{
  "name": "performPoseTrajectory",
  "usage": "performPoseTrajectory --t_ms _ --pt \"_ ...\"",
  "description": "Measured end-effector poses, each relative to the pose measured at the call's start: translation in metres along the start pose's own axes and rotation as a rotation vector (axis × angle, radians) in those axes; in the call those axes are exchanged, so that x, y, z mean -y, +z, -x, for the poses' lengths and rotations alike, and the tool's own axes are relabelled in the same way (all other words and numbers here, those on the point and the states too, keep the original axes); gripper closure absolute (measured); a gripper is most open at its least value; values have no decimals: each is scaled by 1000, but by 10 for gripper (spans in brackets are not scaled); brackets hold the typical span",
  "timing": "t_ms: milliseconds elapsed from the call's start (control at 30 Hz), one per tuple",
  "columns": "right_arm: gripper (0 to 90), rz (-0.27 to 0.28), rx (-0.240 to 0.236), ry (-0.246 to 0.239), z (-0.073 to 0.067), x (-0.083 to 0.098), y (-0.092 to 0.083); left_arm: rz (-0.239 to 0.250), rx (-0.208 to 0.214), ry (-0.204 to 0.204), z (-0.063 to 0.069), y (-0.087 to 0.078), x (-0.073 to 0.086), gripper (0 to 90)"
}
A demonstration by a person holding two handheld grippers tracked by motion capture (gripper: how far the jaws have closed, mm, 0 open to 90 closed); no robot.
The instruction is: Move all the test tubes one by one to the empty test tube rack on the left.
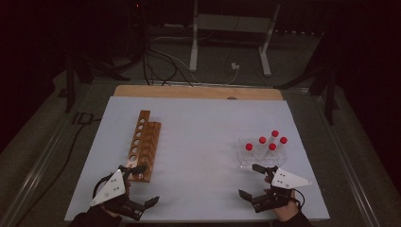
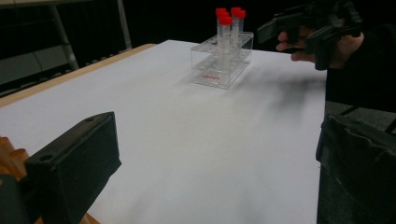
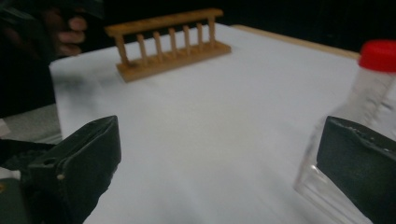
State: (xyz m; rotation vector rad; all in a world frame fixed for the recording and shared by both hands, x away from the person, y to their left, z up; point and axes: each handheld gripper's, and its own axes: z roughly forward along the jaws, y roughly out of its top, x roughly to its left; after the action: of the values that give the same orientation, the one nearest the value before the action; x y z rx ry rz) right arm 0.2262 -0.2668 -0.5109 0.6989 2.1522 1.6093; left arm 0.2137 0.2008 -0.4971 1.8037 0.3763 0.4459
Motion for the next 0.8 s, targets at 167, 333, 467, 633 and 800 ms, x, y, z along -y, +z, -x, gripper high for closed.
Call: performPoseTrajectory --t_ms 167,333,467,633,800 --pt "0 -36 19 12 1 1 1 -6 -1 -10 1 1 1 4" --pt "0 -17 -15 5 2 2 2 -10 2 -16 1 1 3 4" --pt "0 -67 -89 56 4 0 5 -5 1 -35 -2 0 4 4" --pt "0 -86 -84 69 5 0 4 -1 3 -48 -4 0 4 4" --pt "0 -147 -63 71 1 -1 8 -5 6 -49 -4 1 4 4"
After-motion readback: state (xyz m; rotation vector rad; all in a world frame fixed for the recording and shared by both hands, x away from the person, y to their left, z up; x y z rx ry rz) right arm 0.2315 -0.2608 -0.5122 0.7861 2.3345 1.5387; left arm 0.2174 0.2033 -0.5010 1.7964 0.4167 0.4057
